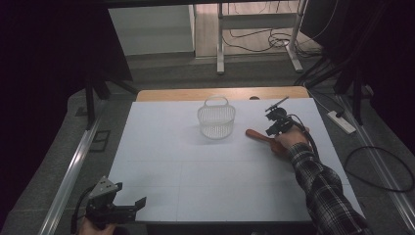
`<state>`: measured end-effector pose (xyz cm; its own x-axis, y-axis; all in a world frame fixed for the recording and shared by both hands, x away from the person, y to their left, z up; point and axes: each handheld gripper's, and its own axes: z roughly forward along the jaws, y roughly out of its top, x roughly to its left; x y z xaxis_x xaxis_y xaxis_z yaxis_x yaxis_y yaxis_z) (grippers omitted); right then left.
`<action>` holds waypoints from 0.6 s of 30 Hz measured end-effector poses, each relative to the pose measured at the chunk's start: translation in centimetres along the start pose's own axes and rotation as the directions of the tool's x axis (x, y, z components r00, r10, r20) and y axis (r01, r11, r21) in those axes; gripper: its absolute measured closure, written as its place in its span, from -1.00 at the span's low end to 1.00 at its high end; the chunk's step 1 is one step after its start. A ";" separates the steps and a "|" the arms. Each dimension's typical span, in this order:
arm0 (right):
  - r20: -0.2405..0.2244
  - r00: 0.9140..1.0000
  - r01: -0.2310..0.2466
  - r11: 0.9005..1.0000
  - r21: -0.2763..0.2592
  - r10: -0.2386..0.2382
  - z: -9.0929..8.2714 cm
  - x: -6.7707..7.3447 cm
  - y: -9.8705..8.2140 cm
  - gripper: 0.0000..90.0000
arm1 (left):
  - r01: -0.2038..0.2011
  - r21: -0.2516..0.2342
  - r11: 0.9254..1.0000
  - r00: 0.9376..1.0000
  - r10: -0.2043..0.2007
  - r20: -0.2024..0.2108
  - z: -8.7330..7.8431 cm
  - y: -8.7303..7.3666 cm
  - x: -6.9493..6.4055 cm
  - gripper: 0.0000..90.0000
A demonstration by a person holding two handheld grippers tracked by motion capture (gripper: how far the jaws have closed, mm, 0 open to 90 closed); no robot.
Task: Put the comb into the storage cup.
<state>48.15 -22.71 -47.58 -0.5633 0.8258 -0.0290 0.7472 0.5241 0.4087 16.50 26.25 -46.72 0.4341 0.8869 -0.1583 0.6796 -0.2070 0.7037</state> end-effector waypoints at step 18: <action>-0.021 0.999 0.033 0.999 0.035 -0.033 0.7 1.4 -1.2 0.98 | -0.006 0.005 1.000 1.000 0.006 -0.006 0.0 0.0 -0.1 -0.94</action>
<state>46.74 -21.99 -48.73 -0.5947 0.8036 -0.0231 0.7400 0.5584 0.3750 16.51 26.18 -46.72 0.4342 0.8883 -0.1498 0.6800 -0.2141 0.7012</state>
